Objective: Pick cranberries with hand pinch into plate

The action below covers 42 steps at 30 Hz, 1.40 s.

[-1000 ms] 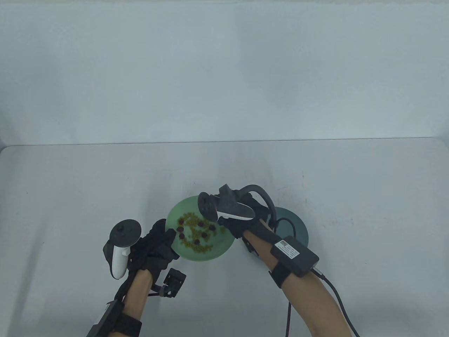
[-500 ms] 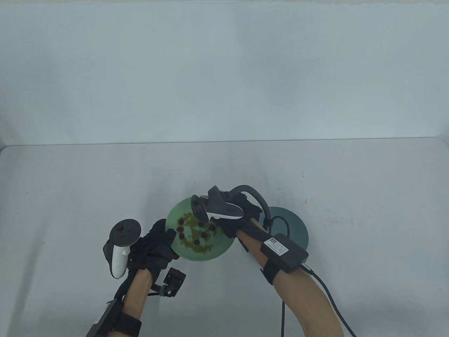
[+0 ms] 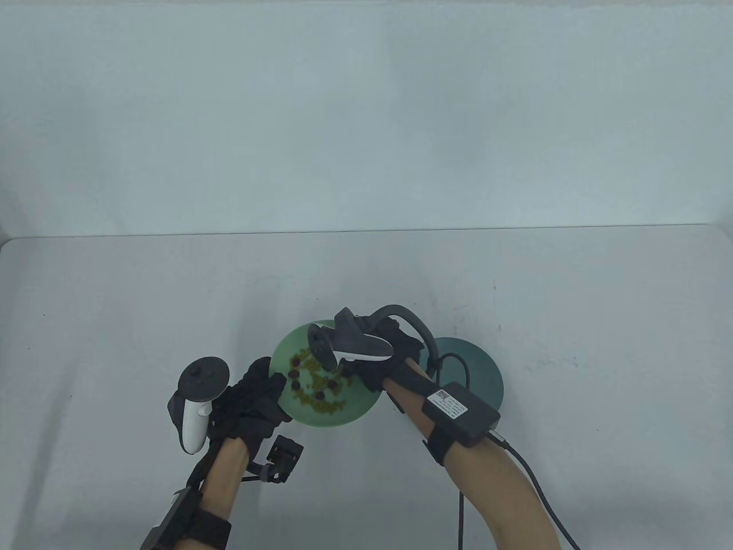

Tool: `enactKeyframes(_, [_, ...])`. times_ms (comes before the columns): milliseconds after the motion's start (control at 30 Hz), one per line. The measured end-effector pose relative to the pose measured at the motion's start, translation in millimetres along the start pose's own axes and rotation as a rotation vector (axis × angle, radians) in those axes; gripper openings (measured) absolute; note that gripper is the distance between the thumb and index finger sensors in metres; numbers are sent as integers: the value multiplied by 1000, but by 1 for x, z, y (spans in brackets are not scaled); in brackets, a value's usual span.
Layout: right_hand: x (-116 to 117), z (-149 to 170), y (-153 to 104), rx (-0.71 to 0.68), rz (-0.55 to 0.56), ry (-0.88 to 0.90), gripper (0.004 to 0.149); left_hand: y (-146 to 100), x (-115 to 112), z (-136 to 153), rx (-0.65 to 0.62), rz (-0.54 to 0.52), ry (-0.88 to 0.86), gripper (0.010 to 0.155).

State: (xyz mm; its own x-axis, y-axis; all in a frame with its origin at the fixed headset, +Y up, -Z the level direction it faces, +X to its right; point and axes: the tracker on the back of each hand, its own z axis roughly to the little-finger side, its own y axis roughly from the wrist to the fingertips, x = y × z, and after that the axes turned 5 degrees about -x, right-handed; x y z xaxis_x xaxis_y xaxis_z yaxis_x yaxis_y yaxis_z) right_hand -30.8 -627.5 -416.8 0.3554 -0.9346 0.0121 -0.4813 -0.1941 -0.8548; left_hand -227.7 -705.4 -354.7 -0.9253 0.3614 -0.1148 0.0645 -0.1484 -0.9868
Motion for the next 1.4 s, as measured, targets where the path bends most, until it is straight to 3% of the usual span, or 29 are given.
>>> enactKeyframes(967, [-3, -3, 5, 11, -11, 22, 45, 0, 4, 3, 17, -11, -1, 58])
enactKeyframes(1400, [-27, 12, -7, 10, 56, 89, 44, 1, 2, 3, 23, -6, 14, 58])
